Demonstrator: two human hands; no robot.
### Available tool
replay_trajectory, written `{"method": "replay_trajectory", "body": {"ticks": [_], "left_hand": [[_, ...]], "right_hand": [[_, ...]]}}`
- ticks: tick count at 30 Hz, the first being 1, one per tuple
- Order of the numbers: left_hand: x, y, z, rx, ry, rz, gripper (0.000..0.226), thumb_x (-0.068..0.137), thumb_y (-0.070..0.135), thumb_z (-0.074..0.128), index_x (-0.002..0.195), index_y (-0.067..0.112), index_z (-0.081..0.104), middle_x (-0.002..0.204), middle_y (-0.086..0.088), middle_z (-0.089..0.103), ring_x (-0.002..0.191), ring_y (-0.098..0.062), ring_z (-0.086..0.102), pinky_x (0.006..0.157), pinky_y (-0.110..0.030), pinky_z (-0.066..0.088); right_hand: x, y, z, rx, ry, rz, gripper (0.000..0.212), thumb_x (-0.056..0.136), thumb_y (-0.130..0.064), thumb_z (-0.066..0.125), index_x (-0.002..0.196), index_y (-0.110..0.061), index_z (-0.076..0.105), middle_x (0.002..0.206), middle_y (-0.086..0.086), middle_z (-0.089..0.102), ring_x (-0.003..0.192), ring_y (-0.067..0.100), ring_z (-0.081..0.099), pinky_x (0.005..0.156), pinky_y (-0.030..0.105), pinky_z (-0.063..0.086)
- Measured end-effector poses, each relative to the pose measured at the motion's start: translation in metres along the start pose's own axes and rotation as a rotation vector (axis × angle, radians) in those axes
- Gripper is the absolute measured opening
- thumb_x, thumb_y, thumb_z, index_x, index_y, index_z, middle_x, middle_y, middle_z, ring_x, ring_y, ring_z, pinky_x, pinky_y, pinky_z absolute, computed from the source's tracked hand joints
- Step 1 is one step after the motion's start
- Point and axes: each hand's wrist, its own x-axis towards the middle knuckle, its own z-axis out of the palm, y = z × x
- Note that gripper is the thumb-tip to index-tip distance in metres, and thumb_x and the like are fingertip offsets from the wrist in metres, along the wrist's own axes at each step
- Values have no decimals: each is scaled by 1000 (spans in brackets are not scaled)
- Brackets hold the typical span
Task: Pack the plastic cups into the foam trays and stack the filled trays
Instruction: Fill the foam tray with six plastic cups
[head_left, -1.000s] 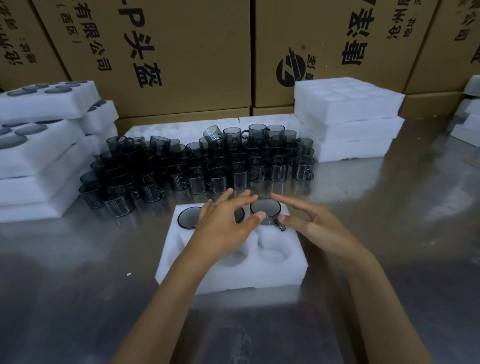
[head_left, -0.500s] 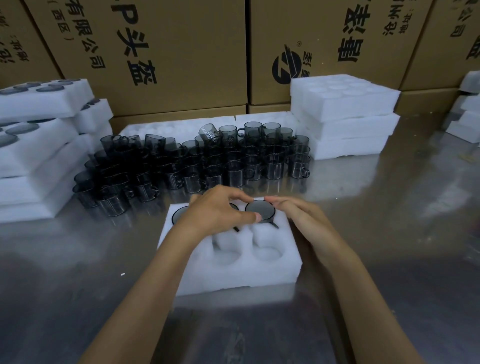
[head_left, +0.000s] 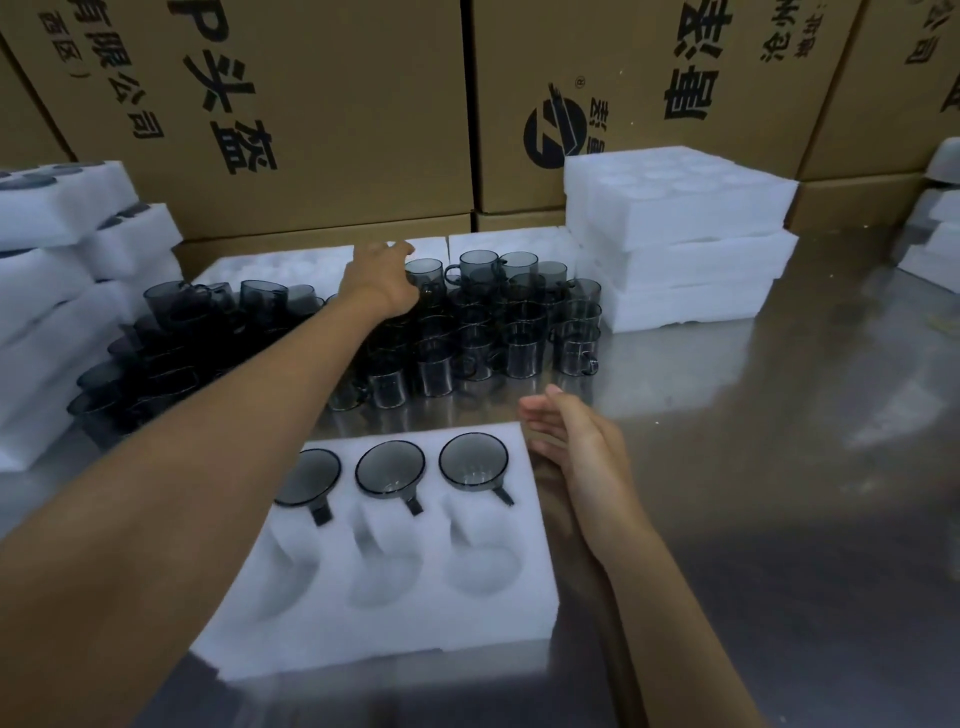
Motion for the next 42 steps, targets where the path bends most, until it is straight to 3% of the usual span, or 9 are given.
{"method": "replay_trajectory", "body": {"ticks": [5,11,16,22,25,28,34,38,42], "left_hand": [[22,-6,22,83,-29,73,48,88,5,58,134,20,56,162,-15,19,153,-28,-3,119,-47,22],[-2,-11,20,-32,118,193,21,91,3,58,111,4,63,124,-16,58,123,-34,48,97,-39,40],[-55,-13,2,-180,200,273,15,95,11,61,110,10,60,126,-7,49,93,-21,55,87,-31,43],[-152,-9,-31,-426,94,462,19,94,4,63,100,21,59,125,8,48,98,-9,60,93,-19,49],[-196,-7,-39,-530,7,527,22,93,-2,60,98,20,60,132,12,49,102,-3,61,90,-16,50],[-225,0,-38,-591,-56,569,23,95,-3,57,100,19,62,140,18,47,107,0,62,91,-14,49],[-248,13,-16,-960,-6,391,35,97,-9,48,117,16,60,132,9,59,113,-9,65,93,-39,54],[-253,13,-9,-1149,47,238,32,100,-4,46,123,15,60,119,5,68,111,-5,65,90,-25,55],[-257,14,-7,-1133,62,189,36,94,-8,55,109,23,66,104,7,72,94,-9,70,78,-22,55]], "right_hand": [[3,-1,-1,27,-2,24,29,98,-32,59,83,-17,78,98,3,77,105,21,69,93,37,56],[0,-2,0,-20,-20,19,28,97,-33,61,81,-20,79,97,1,77,105,20,69,95,38,56],[-7,-8,3,-56,-20,38,22,96,-30,63,87,-18,79,98,1,78,105,20,70,101,46,53],[-29,-32,4,-117,9,-214,15,89,-23,74,103,-27,72,96,-17,74,93,-6,66,76,10,48],[-47,-38,5,-52,-131,-296,37,83,-25,79,118,-30,68,113,-11,73,107,0,66,85,11,49],[-57,-39,7,-12,-393,-177,52,84,-25,76,133,-29,60,126,-6,69,122,11,62,102,29,49],[-62,-46,1,54,-448,-162,54,78,-9,75,129,-6,57,127,15,66,125,31,59,112,45,42],[-64,-45,10,-68,-380,-249,61,69,-5,81,122,-14,52,119,2,67,117,21,64,97,33,52],[-71,-42,23,-319,-346,-454,63,73,0,84,120,-28,54,124,3,54,116,17,61,102,32,49]]}}
